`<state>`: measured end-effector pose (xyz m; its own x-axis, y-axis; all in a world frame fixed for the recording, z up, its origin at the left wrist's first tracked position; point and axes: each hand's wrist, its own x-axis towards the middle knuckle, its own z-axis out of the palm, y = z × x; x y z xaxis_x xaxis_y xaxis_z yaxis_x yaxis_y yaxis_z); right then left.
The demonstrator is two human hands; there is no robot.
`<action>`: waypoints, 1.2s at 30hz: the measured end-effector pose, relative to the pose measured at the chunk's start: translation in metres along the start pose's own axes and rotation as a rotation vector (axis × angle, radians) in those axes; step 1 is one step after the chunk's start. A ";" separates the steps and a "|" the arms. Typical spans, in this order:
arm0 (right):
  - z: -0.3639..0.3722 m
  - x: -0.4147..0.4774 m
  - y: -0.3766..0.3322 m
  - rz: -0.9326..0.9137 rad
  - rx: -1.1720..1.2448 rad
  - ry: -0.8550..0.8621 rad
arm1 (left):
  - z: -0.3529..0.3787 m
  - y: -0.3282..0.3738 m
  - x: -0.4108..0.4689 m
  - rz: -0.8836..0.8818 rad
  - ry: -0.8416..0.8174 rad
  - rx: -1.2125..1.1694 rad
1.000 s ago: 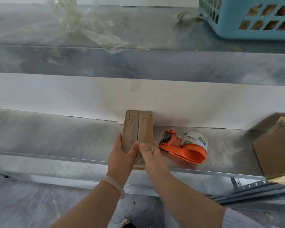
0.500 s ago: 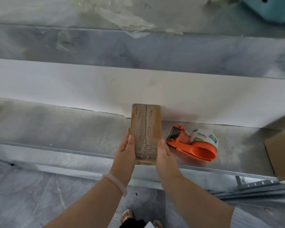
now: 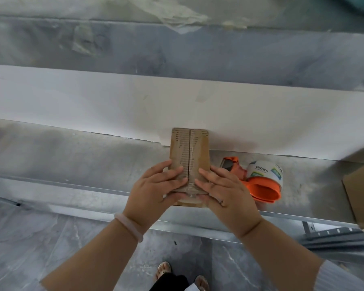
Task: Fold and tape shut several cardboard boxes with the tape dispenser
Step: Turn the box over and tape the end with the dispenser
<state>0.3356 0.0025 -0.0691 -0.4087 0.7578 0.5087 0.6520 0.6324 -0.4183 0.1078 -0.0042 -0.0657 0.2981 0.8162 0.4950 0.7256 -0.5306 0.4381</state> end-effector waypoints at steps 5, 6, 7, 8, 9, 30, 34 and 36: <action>-0.009 -0.003 0.014 -0.087 0.024 -0.135 | -0.009 -0.013 -0.005 0.046 -0.145 -0.047; -0.010 -0.003 0.017 -0.091 0.031 -0.155 | -0.009 -0.013 -0.006 0.046 -0.157 -0.058; -0.010 -0.003 0.018 -0.084 0.037 -0.165 | -0.009 -0.013 -0.006 0.036 -0.159 -0.071; -0.011 -0.002 0.020 -0.066 0.045 -0.173 | -0.008 -0.013 -0.005 0.021 -0.155 -0.086; -0.011 -0.001 0.020 -0.043 0.060 -0.180 | -0.009 -0.012 -0.004 0.003 -0.150 -0.101; -0.001 0.004 -0.069 0.987 0.922 -0.015 | 0.013 0.089 -0.015 -0.997 0.117 -1.048; -0.024 0.007 -0.057 1.086 0.963 0.071 | 0.001 0.096 -0.020 -0.971 0.118 -1.006; -0.033 0.008 -0.050 1.127 0.970 0.107 | -0.010 0.085 -0.015 -0.962 0.176 -0.921</action>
<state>0.3210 -0.0286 -0.0192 0.0843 0.9206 -0.3812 -0.1007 -0.3727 -0.9225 0.1589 -0.0640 -0.0284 -0.2244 0.9461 -0.2334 -0.0988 0.2162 0.9713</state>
